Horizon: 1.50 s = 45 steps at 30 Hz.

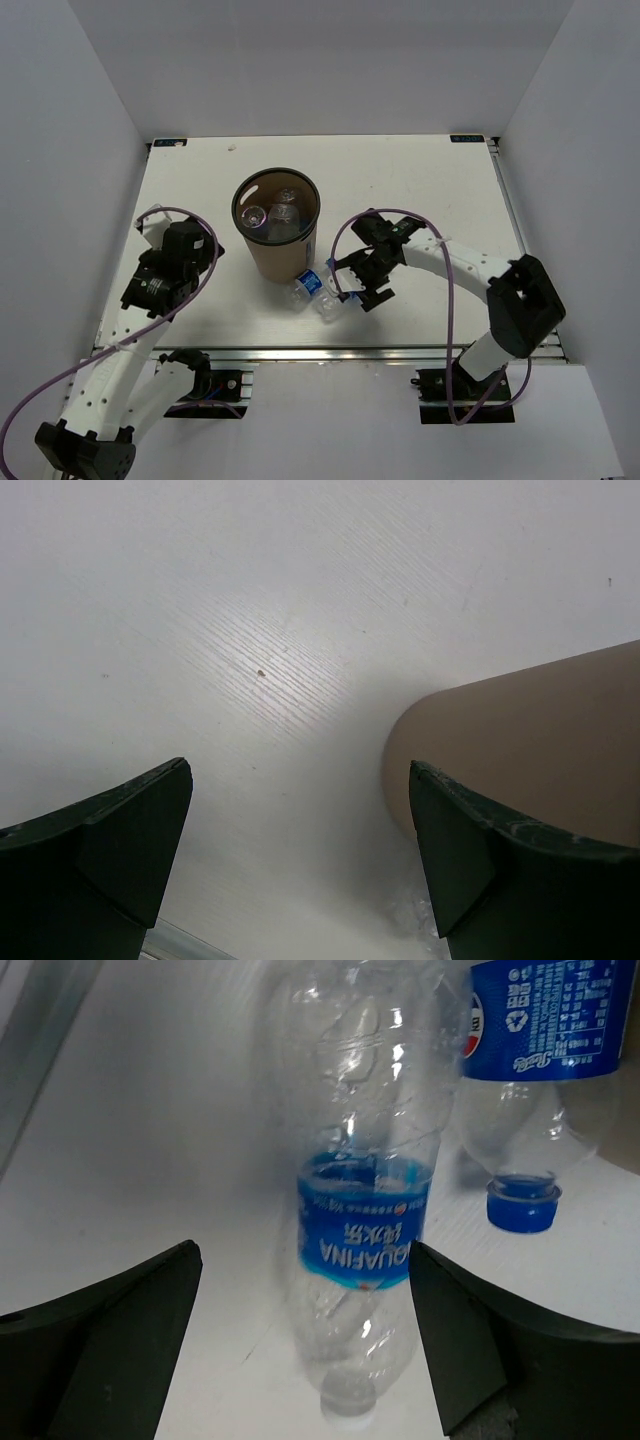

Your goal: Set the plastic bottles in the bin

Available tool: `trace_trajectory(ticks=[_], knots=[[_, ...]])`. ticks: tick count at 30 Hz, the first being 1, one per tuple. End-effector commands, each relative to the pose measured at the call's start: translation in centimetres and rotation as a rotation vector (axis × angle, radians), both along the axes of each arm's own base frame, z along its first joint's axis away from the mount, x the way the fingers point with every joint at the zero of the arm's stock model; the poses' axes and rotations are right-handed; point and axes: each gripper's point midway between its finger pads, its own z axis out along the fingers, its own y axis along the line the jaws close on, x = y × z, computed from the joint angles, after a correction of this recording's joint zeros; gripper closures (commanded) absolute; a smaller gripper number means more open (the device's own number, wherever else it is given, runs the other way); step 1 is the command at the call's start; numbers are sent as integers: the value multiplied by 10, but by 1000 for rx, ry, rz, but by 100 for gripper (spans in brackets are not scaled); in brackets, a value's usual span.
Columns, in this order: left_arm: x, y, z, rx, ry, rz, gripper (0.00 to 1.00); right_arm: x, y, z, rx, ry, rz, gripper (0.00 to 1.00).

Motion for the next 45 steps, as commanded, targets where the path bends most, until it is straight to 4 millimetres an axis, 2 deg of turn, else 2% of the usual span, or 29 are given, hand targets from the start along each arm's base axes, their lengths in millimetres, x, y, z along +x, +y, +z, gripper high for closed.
trace_trajectory(ticks=[1,5,9,12,15,16,18,19,21,23,24,25,26,27,28,29,30,31,33,34,35,36,38,40,41,42,43,44,45], knots=[[5,5,13,16,-23,31,2,15,26,-9,87,7,-42,12],[7,5,10,31,0,36,2,37,51,-28,189,-27,-109,13],[5,9,8,44,10,50,2,40,53,-41,213,-52,-126,17],[2,11,10,46,0,58,2,29,44,-49,185,-12,-124,30],[1,13,12,49,-10,61,2,24,38,-45,183,-5,-140,40],[0,15,15,62,-17,59,2,28,41,-36,220,-40,-158,51],[-3,19,22,76,-24,71,2,34,43,-23,256,-67,-195,61],[-2,22,33,78,-50,82,2,43,45,0,299,-127,-212,69],[-3,22,44,76,-78,80,2,59,45,32,363,-174,-283,74],[-3,23,54,69,-120,73,2,92,48,106,537,-304,-370,84],[0,21,60,62,-153,67,2,102,48,134,625,-295,-469,90],[1,21,61,74,-161,54,2,112,46,175,748,-329,-535,90],[5,19,63,63,-184,45,2,132,47,241,954,-413,-587,88],[7,15,63,61,-184,29,2,137,44,272,1053,-401,-638,88],[9,13,63,64,-178,9,2,138,47,294,1151,-276,-729,89],[11,10,65,60,-176,-1,2,137,49,349,1279,-242,-729,90],[13,9,61,60,-156,-3,2,132,57,366,1318,-147,-723,92],[14,8,59,61,-149,-5,2,134,72,367,1331,51,-772,92],[20,1,53,50,-140,-39,2,128,98,395,1381,245,-683,94],[21,-3,53,37,-144,-55,2,123,108,402,1397,412,-687,94],[24,-7,55,22,-157,-70,2,122,114,410,1416,451,-653,95],[24,-14,55,2,-160,-103,2,134,122,420,1460,460,-648,96],[23,-17,56,-7,-165,-121,2,135,137,424,1465,528,-640,96],[20,-13,58,4,-170,-114,2,133,156,420,1449,599,-583,96],[16,-10,56,15,-158,-103,2,125,169,416,1426,642,-553,96],[14,-7,55,21,-155,-88,2,124,183,401,1385,680,-535,96],[12,-2,54,36,-158,-68,2,113,196,400,1388,691,-495,96],[11,-1,53,37,-156,-65,2,112,203,395,1386,690,-472,95],[10,-1,53,37,-154,-70,2,114,215,378,1366,692,-450,95]])
